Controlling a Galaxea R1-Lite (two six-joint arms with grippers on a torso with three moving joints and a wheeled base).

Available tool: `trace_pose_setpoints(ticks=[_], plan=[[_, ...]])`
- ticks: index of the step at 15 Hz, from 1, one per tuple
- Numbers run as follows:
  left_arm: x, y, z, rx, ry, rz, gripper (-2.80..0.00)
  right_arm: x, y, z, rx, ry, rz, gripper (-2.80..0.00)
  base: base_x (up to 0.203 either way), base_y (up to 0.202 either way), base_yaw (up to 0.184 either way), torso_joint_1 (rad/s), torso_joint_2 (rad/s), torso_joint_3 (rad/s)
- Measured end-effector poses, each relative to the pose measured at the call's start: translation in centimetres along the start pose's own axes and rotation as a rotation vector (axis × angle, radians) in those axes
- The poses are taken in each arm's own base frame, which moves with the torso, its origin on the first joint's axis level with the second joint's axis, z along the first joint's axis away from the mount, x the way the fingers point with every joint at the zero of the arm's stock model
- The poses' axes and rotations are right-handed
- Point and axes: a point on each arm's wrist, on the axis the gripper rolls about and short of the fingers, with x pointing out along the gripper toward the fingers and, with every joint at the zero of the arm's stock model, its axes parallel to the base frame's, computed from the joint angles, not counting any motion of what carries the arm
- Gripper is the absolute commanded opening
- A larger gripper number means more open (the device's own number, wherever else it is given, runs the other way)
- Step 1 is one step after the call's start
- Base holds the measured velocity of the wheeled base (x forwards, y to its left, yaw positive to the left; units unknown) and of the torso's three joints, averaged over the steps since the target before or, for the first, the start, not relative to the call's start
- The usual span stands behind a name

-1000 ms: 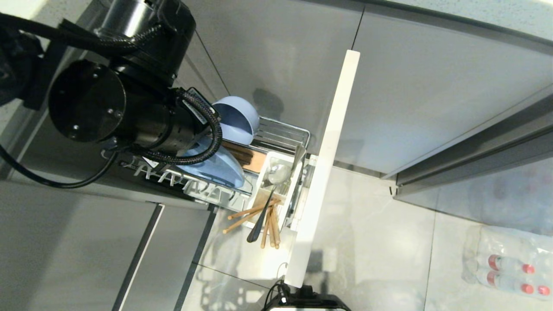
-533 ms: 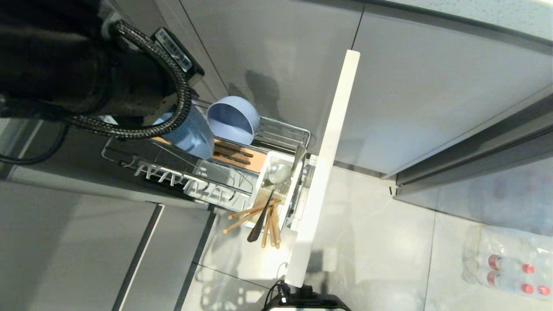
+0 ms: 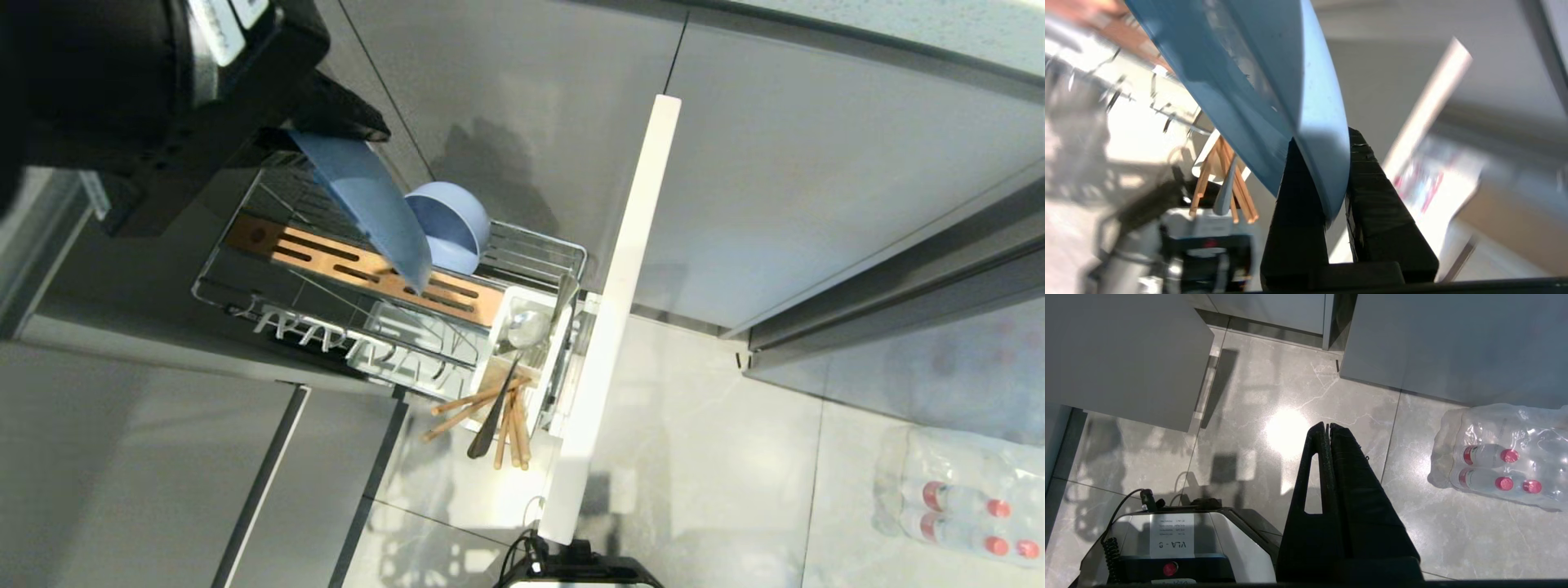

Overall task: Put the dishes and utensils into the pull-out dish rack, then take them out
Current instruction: Take the plate out of the cupboard

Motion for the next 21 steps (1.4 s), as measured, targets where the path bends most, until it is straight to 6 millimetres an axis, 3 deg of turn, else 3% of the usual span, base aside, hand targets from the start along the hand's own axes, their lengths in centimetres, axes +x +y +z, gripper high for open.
trace_pose_setpoints(ticks=[7, 13, 17, 21], plan=[[-3.1, 0.6, 1.7, 0.349, -0.069, -0.091, -2.8, 0.0, 0.0, 0.0, 0.0, 0.0, 0.0, -2.8, 0.0, 0.0, 0.0, 0.0, 0.0, 0.0], [-1.4, 1.3, 2.8, 0.333, -0.108, 0.01, -2.8, 0.0, 0.0, 0.0, 0.0, 0.0, 0.0, -2.8, 0.0, 0.0, 0.0, 0.0, 0.0, 0.0], [0.1, 2.0, 3.5, 0.314, -0.06, -0.031, -2.8, 0.0, 0.0, 0.0, 0.0, 0.0, 0.0, -2.8, 0.0, 0.0, 0.0, 0.0, 0.0, 0.0], [-1.0, 2.5, 4.7, 0.291, -0.102, -0.105, -2.8, 0.0, 0.0, 0.0, 0.0, 0.0, 0.0, -2.8, 0.0, 0.0, 0.0, 0.0, 0.0, 0.0]])
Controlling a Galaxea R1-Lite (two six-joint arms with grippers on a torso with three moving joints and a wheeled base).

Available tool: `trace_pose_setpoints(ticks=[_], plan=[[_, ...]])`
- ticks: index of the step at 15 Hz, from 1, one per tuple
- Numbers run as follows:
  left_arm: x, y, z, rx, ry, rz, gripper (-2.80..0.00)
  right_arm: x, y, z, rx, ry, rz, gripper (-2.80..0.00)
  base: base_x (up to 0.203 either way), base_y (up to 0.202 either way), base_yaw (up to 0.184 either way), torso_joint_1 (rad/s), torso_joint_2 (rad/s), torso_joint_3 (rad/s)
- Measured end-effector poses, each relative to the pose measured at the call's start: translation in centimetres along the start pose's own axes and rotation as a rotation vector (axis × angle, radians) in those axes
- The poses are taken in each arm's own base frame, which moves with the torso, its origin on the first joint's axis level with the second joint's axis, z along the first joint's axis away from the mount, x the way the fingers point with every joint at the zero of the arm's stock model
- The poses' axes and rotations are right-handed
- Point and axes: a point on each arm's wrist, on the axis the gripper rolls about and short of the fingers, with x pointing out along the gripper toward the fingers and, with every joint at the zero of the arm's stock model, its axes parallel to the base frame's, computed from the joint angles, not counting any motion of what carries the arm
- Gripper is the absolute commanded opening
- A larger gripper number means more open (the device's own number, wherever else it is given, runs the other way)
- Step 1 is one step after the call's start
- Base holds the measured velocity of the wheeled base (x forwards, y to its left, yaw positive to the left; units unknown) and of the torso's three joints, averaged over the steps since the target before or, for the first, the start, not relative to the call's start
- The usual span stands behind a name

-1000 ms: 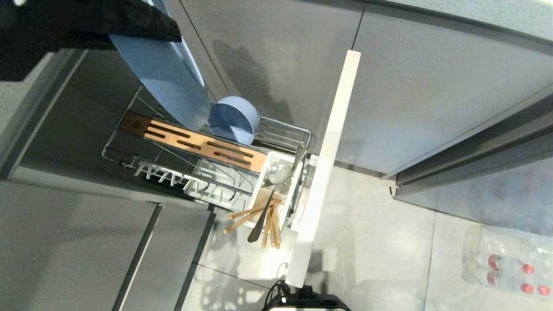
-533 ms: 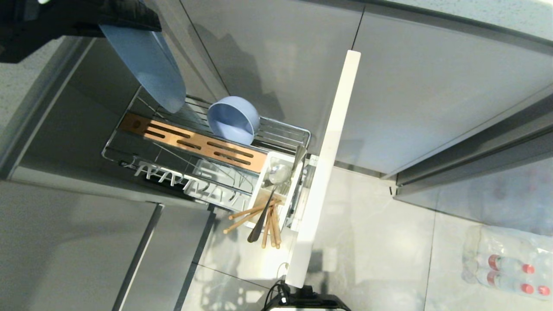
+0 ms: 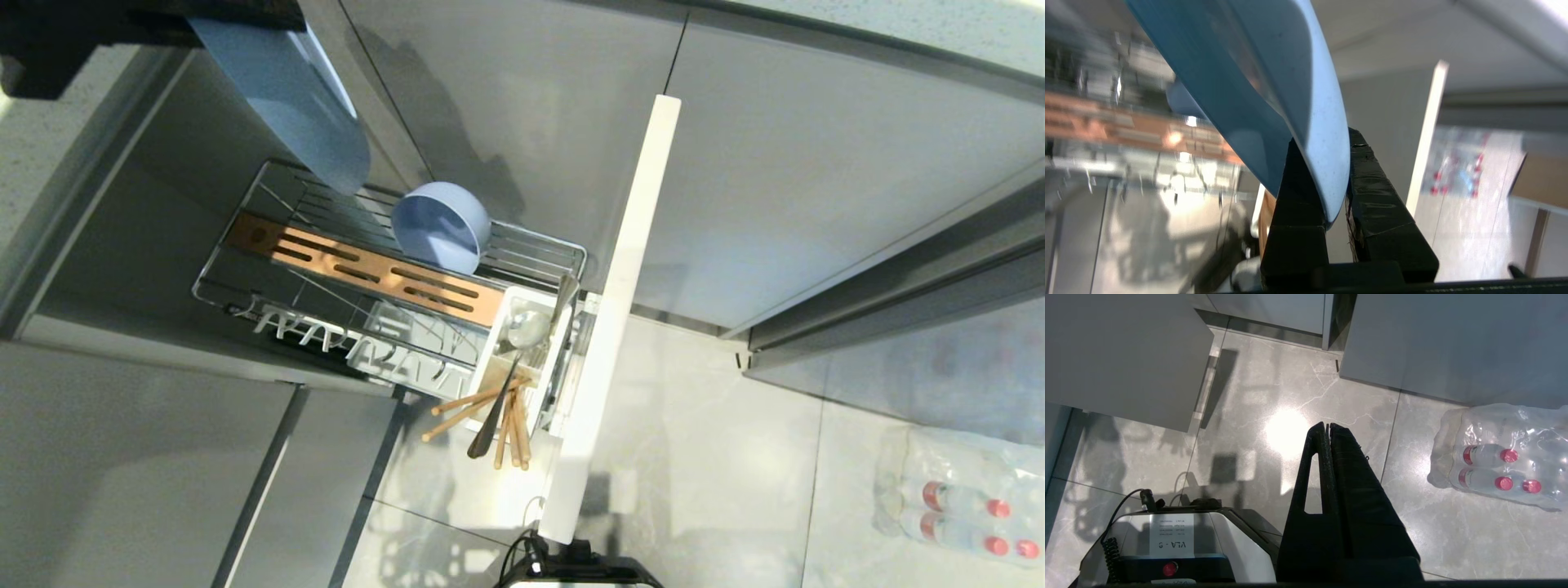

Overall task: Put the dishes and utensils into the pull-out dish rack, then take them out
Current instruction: Take the plate out of the cupboard

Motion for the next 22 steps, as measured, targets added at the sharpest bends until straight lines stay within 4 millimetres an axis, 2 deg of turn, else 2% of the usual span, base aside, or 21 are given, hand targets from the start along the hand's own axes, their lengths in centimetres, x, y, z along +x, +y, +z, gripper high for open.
trace_pose_setpoints(ticks=[11, 16, 22], plan=[[-4.2, 1.1, 4.2, 0.286, -0.347, -0.054, -2.8, 0.0, 0.0, 0.0, 0.0, 0.0, 0.0, -2.8, 0.0, 0.0, 0.0, 0.0, 0.0, 0.0], [-4.9, 1.7, 4.5, 0.414, -0.367, 0.067, -2.8, 0.0, 0.0, 0.0, 0.0, 0.0, 0.0, -2.8, 0.0, 0.0, 0.0, 0.0, 0.0, 0.0], [-4.5, 1.6, 4.3, 0.569, -0.336, 0.134, -2.8, 0.0, 0.0, 0.0, 0.0, 0.0, 0.0, -2.8, 0.0, 0.0, 0.0, 0.0, 0.0, 0.0]])
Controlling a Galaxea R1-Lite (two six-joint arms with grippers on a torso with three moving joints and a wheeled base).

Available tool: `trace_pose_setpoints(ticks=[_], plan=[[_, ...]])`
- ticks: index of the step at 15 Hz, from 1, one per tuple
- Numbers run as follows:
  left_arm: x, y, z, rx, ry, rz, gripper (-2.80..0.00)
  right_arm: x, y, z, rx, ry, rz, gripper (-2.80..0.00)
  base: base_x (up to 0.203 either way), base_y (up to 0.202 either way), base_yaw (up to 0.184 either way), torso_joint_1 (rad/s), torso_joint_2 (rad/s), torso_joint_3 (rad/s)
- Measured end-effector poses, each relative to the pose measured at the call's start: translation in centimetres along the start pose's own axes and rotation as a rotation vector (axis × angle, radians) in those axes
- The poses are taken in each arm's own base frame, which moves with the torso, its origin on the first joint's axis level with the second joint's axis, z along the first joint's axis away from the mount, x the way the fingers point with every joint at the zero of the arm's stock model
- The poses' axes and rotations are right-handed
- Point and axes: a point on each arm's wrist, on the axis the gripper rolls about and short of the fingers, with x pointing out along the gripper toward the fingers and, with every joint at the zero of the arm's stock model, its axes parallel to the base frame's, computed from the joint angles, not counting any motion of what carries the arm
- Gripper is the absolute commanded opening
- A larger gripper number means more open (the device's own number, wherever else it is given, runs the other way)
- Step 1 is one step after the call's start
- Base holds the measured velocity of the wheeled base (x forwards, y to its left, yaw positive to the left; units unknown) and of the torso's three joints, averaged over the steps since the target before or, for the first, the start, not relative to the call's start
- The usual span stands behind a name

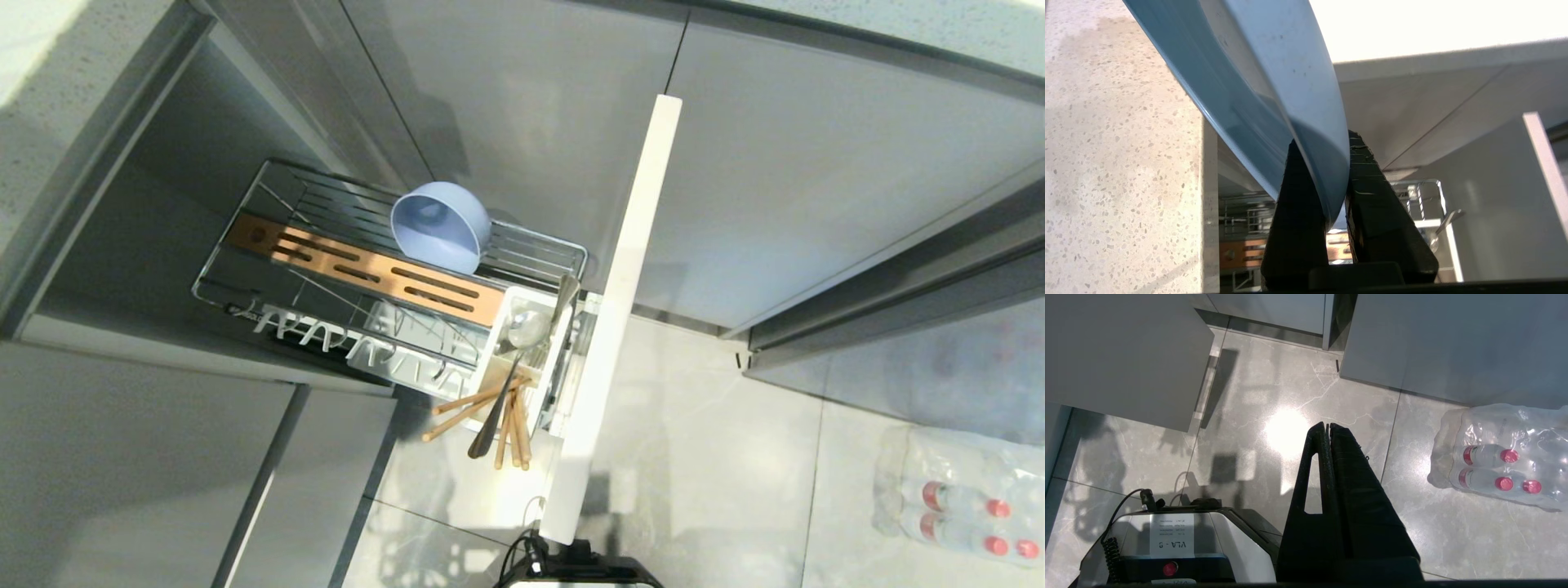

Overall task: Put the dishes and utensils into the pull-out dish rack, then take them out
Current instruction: Take the plate out of the cupboard

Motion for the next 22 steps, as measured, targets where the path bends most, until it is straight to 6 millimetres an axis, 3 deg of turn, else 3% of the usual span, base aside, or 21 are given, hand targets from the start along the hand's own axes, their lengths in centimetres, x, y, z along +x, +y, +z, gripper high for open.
trace_pose_setpoints(ticks=[4, 9, 22], plan=[[1.1, -0.6, -1.0, 0.08, 0.09, 0.026, -2.8, 0.0, 0.0, 0.0, 0.0, 0.0, 0.0, -2.8, 0.0, 0.0, 0.0, 0.0, 0.0, 0.0], [2.2, 0.2, -1.6, 0.093, 0.107, 0.064, -2.8, 0.0, 0.0, 0.0, 0.0, 0.0, 0.0, -2.8, 0.0, 0.0, 0.0, 0.0, 0.0, 0.0], [-2.6, 5.0, 1.2, -0.101, -0.144, 0.28, -2.8, 0.0, 0.0, 0.0, 0.0, 0.0, 0.0, -2.8, 0.0, 0.0, 0.0, 0.0, 0.0, 0.0]])
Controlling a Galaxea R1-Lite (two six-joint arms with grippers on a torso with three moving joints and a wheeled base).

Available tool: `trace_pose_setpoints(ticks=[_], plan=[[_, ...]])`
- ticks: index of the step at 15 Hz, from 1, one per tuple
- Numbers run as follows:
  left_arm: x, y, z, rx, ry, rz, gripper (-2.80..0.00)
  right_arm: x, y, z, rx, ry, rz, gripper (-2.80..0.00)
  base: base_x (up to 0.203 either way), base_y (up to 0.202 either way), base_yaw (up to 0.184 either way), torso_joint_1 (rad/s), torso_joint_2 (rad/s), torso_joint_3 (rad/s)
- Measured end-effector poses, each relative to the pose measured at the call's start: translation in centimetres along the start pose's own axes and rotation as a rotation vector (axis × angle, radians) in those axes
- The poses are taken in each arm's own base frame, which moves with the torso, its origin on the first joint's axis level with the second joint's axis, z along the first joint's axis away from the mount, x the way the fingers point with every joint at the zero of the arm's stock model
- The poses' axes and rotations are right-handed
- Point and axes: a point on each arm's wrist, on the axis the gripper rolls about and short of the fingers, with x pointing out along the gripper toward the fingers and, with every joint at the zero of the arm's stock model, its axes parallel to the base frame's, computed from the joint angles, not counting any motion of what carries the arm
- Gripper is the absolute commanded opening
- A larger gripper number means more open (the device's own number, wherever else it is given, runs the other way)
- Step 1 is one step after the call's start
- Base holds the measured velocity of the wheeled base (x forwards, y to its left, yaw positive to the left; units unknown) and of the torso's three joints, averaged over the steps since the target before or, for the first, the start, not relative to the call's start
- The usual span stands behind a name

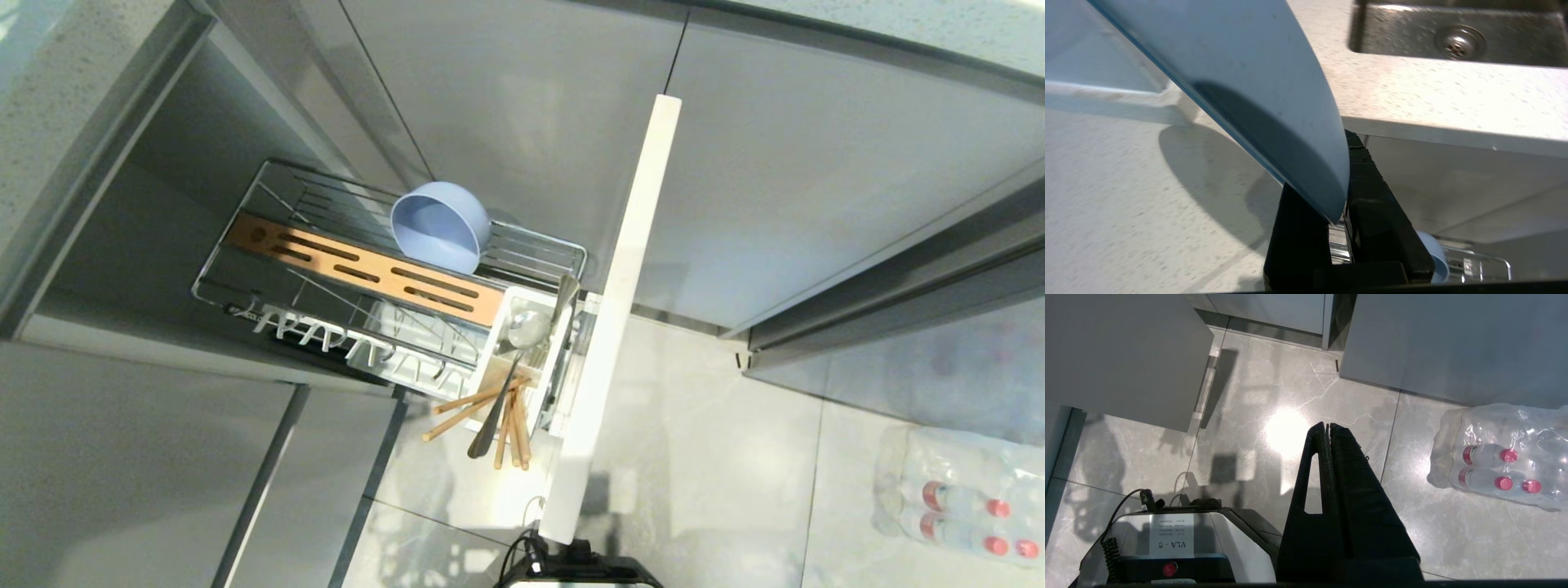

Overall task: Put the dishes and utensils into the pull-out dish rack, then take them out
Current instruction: Take the plate out of the cupboard

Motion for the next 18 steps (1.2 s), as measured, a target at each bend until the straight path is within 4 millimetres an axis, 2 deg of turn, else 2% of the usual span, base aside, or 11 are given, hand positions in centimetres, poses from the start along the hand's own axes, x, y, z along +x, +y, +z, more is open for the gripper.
trace_pose_setpoints(ticks=[5, 11, 14, 18], plan=[[-0.1, 1.2, 0.0, -0.002, -0.001, 0.126, -2.8, 0.0, 0.0, 0.0, 0.0, 0.0, 0.0, -2.8, 0.0, 0.0, 0.0, 0.0, 0.0, 0.0], [-0.9, 2.2, -0.6, 0.029, 0.044, 0.178, -2.8, 0.0, 0.0, 0.0, 0.0, 0.0, 0.0, -2.8, 0.0, 0.0, 0.0, 0.0, 0.0, 0.0], [-2.2, 2.9, -0.6, 0.046, 0.061, 0.182, -2.8, 0.0, 0.0, 0.0, 0.0, 0.0, 0.0, -2.8, 0.0, 0.0, 0.0, 0.0, 0.0, 0.0], [-5.4, 3.2, -0.7, 0.084, 0.132, 0.183, -2.8, 0.0, 0.0, 0.0, 0.0, 0.0, 0.0, -2.8, 0.0, 0.0, 0.0, 0.0, 0.0, 0.0]])
